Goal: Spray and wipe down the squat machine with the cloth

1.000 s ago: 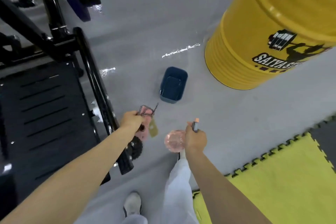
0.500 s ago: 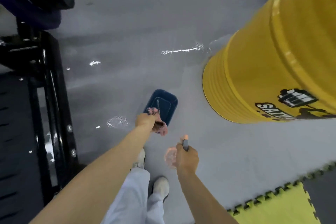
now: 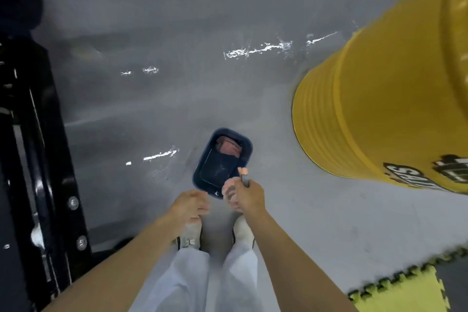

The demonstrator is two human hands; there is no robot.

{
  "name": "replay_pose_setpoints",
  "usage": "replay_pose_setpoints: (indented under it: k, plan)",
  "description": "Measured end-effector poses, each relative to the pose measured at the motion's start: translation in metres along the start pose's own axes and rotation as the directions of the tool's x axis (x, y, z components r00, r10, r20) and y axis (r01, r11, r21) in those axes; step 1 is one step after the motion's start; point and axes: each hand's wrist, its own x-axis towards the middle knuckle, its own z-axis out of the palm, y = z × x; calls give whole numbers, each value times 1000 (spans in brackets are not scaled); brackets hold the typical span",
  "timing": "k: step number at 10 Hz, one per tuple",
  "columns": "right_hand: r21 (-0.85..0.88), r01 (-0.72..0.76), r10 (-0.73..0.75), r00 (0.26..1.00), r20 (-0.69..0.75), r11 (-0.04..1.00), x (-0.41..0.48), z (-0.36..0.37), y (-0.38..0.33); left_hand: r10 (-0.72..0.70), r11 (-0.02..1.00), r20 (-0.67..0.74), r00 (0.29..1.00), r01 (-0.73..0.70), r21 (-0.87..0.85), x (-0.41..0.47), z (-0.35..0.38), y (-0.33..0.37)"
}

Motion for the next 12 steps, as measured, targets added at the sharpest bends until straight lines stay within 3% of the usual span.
replay_pose_setpoints:
  k: [1, 3, 6, 9, 11, 12]
  plan:
    - [-88, -45, 49, 998, 37, 995, 33, 10, -9, 8, 1000, -49, 999, -9, -20, 14, 0, -5]
    - [-240, -152, 210, 948, 240, 959, 99, 38, -15, 51, 999, -90, 995, -52, -10, 38, 16, 4]
    - [-352, -197, 309, 904, 295, 915, 135, 62, -5, 1, 999, -140, 990, -6, -39, 87, 27, 11]
    - [-233, -314, 375, 879, 294, 920, 161, 78, 25, 56, 998, -170, 984, -54, 17, 118, 21, 22]
    - [-164, -326, 359, 900, 249, 931, 164, 73, 31, 81, 996, -158, 984, -87, -34, 117, 7, 25]
    - [-147, -314, 342, 906, 250, 938, 156, 61, 29, 84, 996, -157, 984, -79, 43, 108, 1, 18]
